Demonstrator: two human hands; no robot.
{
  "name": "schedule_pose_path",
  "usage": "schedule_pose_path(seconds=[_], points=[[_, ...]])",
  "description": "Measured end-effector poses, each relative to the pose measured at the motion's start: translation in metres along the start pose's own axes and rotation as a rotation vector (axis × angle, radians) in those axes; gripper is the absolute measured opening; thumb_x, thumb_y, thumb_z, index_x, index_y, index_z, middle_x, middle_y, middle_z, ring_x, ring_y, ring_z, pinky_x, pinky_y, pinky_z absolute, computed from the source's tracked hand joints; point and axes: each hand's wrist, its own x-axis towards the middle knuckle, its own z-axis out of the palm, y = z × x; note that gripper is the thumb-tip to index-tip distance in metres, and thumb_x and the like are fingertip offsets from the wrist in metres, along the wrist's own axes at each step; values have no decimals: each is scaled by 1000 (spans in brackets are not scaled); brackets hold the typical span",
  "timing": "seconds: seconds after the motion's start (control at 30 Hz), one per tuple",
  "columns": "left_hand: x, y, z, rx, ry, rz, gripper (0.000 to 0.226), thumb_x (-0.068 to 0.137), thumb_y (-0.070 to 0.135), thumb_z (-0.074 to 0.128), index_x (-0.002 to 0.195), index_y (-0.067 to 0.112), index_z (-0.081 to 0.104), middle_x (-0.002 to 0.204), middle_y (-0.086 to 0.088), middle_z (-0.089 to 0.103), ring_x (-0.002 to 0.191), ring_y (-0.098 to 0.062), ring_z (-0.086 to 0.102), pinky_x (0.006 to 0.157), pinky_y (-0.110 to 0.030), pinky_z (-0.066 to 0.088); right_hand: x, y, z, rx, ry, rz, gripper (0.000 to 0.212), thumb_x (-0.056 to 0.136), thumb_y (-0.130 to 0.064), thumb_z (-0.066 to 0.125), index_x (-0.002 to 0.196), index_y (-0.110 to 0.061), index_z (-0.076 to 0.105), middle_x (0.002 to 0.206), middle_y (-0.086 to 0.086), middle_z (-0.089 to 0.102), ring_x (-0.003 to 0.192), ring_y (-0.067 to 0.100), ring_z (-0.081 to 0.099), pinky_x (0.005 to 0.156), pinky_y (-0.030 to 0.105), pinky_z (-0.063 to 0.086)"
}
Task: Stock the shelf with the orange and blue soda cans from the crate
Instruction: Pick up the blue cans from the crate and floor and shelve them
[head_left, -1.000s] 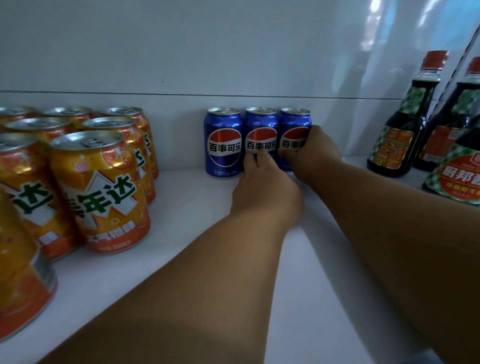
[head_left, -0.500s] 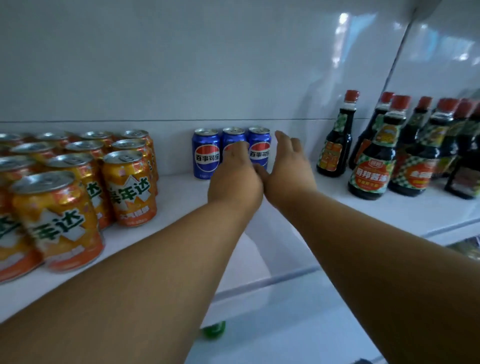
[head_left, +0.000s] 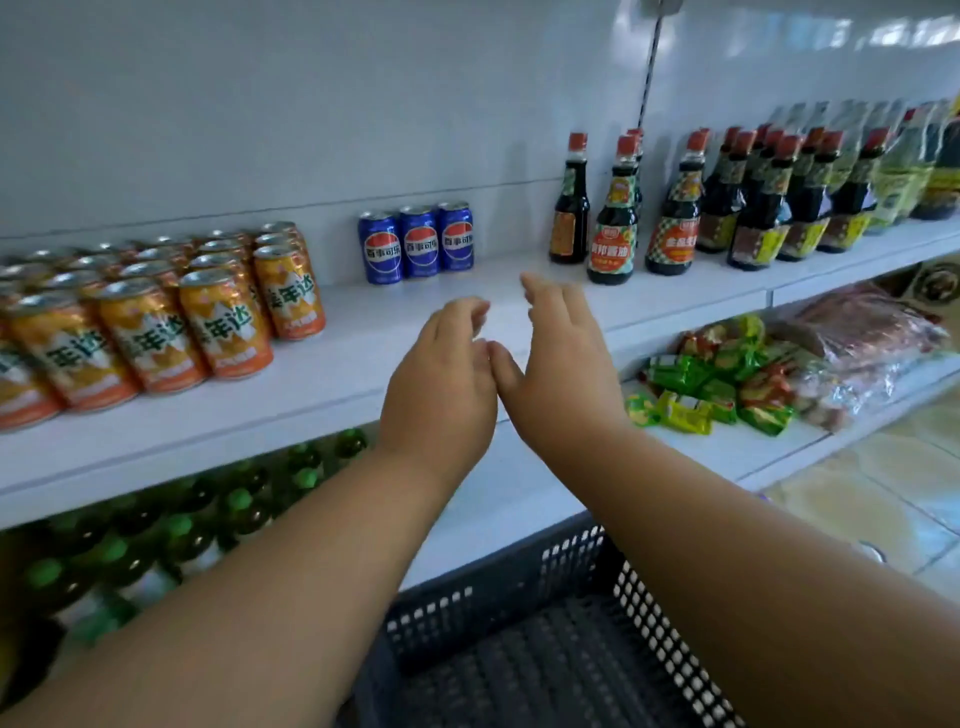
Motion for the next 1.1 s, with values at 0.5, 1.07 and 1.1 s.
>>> schedule_pose_path(seconds=[0.5, 1.07, 1.1], points=[[-219, -88, 66, -117, -272, -410, 27, 103, 24, 44, 127, 22, 55, 124, 6, 62, 111, -7, 57, 89, -21, 45, -199, 65, 82, -10, -409, 296, 62, 95, -24, 59, 150, -13, 34, 144, 5, 41, 129, 18, 44, 103, 25, 35], [-301, -216, 178, 193, -964, -737, 42, 92, 25, 62, 132, 20, 49, 132, -6, 57, 116, -27, 58, 94, -39, 50, -249, 199, 206, -233, -1010, 485, 63, 91, -30, 66, 145, -13, 38, 143, 9, 44, 129, 28, 46, 102, 35, 41], [-303, -219, 181, 244, -1034, -730, 46, 92, 27, 64, 133, 20, 47, 135, -7, 55, 116, -29, 57, 93, -39, 49, -250, 203, 210, -240, -1049, 471, 64, 91, -30, 66, 146, -13, 38, 144, 10, 44, 129, 28, 45, 102, 35, 41]])
